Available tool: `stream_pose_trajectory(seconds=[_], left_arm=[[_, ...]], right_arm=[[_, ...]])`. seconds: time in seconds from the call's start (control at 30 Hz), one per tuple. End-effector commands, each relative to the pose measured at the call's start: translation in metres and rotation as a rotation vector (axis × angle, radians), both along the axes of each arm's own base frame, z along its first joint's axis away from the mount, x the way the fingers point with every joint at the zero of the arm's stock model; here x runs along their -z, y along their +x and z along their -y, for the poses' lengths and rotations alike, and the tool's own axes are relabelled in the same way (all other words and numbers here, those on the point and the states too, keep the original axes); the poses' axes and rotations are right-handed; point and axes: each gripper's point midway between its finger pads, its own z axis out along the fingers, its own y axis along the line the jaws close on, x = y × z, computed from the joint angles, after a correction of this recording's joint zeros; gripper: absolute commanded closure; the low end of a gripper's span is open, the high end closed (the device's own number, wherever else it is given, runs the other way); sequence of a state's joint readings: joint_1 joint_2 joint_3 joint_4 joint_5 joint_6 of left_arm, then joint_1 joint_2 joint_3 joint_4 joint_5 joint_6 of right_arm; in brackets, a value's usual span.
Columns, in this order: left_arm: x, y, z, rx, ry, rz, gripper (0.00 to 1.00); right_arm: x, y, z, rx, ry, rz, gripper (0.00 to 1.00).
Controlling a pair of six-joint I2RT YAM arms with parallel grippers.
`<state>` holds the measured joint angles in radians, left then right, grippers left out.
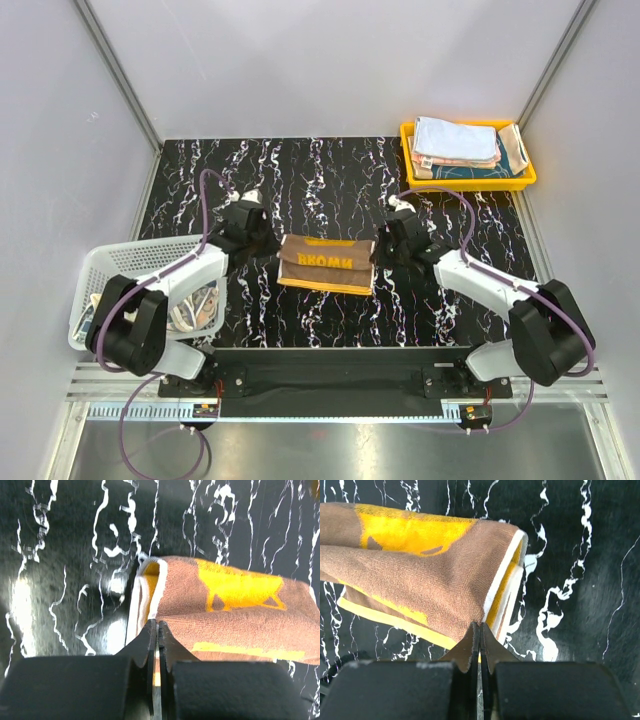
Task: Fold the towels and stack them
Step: Fold the towel
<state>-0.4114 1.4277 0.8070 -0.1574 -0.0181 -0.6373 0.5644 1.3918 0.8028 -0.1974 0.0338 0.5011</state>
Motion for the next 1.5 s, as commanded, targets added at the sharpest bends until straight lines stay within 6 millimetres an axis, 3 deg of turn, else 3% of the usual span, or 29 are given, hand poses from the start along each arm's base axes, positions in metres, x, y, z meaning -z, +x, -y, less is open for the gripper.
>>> stream_pose_trajectory(seconds=[0.0, 0.6, 0.77, 0.83, 0.9, 1.03, 1.2, 1.3, 1.37, 1.43, 1.47], left_arm=[[-0.011, -0.002, -0.005, -0.012, 0.007, 0.043, 1.0], [0.018, -0.034, -0.003, 0.026, 0.033, -0.018, 1.0], [0.02, -0.04, -0.001, 0.042, 0.028, -0.024, 1.0], [0.019, -0.043, 0.001, 0.051, 0.027, -0.028, 0.93], [0.018, -0.046, -0.002, 0.049, 0.037, -0.033, 0.79], [0.0, -0.044, -0.003, 0.047, 0.037, -0.005, 0.62], [-0.03, -0.036, 0.001, 0.05, 0.028, 0.035, 0.6], [-0.041, -0.027, 0.012, 0.066, 0.025, 0.049, 0.62], [-0.033, -0.025, 0.021, 0.088, 0.034, 0.018, 0.65], [-0.027, -0.023, 0.027, 0.094, 0.044, 0.003, 0.67], [-0.014, -0.025, 0.029, 0.102, 0.063, -0.031, 0.68]], right_arm=[[-0.009, 0.001, 0.0, 0.031, 0.022, 0.047, 1.0], [0.021, -0.031, 0.001, 0.029, 0.033, -0.01, 1.0], [0.024, -0.036, 0.003, 0.036, 0.036, -0.015, 0.87], [0.023, -0.037, 0.005, 0.039, 0.03, -0.018, 0.81], [0.017, -0.039, 0.005, 0.039, 0.042, -0.013, 0.76], [0.005, -0.041, 0.008, 0.049, 0.049, -0.006, 0.69], [-0.012, -0.032, 0.011, 0.068, 0.017, 0.017, 0.67], [-0.02, -0.02, 0.001, 0.062, 0.027, 0.027, 0.67], [-0.027, -0.011, -0.008, 0.056, 0.033, 0.037, 0.67], [-0.014, -0.007, -0.012, 0.053, 0.01, -0.001, 0.67], [-0.007, -0.006, -0.017, 0.045, 0.005, -0.022, 0.68]])
